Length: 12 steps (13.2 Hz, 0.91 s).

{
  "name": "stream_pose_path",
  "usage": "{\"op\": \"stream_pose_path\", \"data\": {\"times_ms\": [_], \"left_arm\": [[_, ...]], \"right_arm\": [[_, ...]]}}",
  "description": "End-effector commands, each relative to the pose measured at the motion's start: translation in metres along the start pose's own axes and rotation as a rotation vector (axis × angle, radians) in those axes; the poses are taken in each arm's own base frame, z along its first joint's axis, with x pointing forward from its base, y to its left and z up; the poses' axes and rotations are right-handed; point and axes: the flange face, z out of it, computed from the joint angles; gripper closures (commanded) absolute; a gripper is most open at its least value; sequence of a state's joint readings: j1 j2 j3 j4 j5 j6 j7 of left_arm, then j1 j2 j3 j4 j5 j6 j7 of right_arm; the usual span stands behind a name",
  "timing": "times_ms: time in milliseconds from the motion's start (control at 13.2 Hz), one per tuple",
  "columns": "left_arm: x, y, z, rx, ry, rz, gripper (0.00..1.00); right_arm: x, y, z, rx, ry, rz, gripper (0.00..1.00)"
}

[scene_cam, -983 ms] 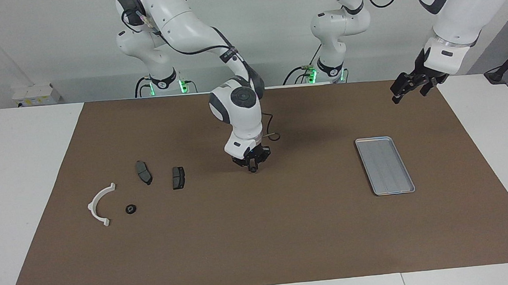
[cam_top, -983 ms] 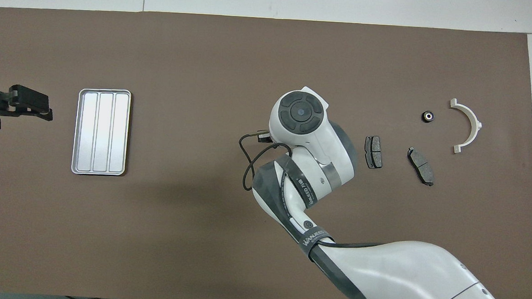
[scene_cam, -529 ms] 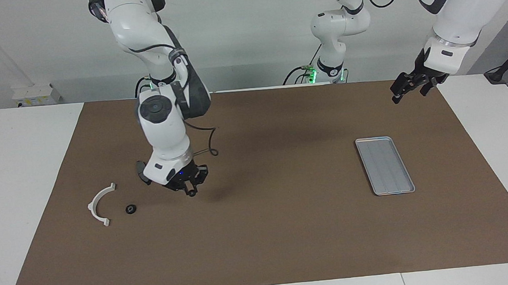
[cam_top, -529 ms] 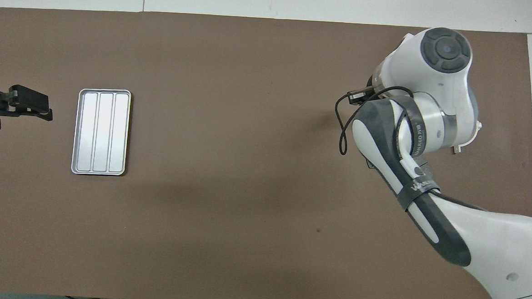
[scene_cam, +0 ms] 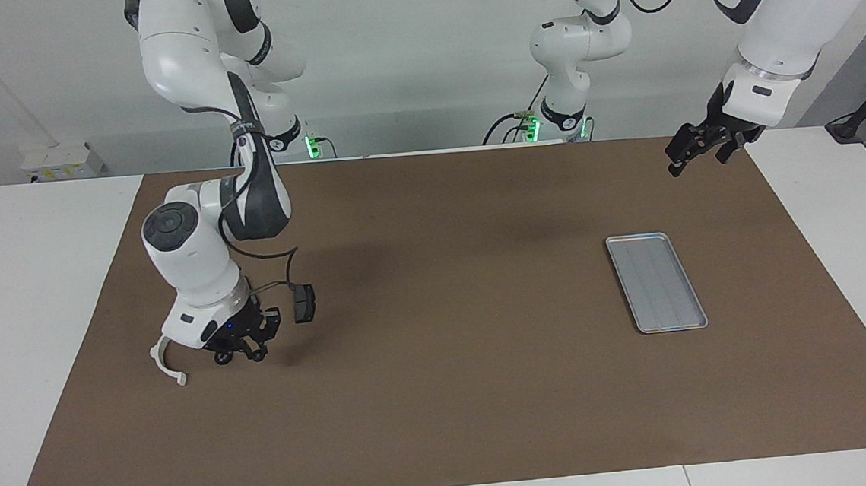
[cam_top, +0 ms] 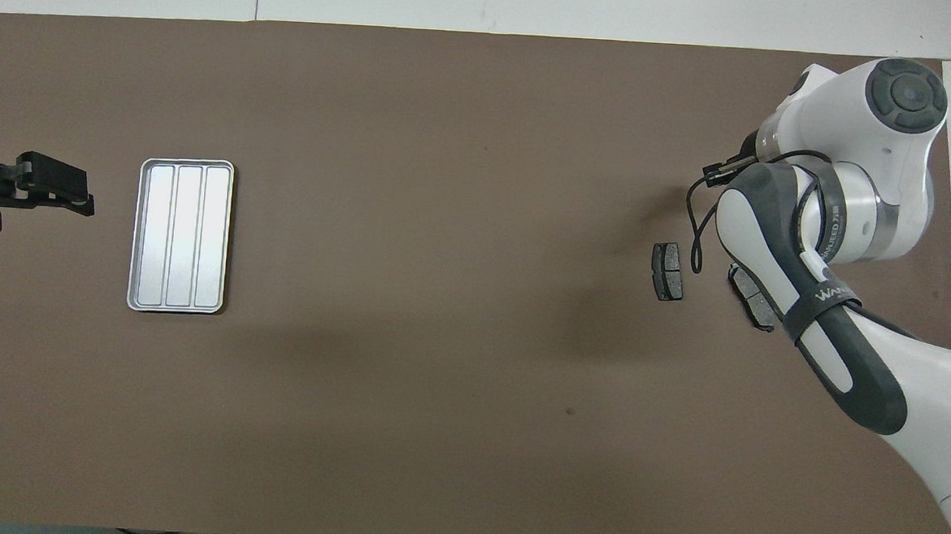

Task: Place bearing gear from tray to pile
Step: 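Carry the gear beside the first gear near the white arc and release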

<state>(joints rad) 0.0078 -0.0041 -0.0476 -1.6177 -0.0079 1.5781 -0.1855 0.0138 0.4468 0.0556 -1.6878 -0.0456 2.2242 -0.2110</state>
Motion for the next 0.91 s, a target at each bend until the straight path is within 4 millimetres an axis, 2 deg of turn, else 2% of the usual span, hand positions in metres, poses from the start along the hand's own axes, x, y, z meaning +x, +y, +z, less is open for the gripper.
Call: {"op": "stream_pose_path", "data": {"times_ms": [0,302,529,832], "left_arm": [[-0.011,-0.001,-0.002,-0.010,0.008,0.001,0.00],[-0.010,-0.002,-0.003,-0.011,0.011,0.000,0.00],[-0.011,0.004,-0.004,-0.010,0.015,0.010,0.00],[-0.011,-0.001,-0.003,-0.009,0.009,0.000,0.00]], "right_arm": [[-0.009,-0.002,0.010,0.011,0.001,-0.020,1.00],[-0.021,0.006,0.032,0.014,-0.006,-0.043,1.00],[-0.026,0.014,0.036,0.015,-0.017,-0.057,1.00],[-0.033,0.014,0.047,0.017,-0.020,-0.064,1.00]]}}
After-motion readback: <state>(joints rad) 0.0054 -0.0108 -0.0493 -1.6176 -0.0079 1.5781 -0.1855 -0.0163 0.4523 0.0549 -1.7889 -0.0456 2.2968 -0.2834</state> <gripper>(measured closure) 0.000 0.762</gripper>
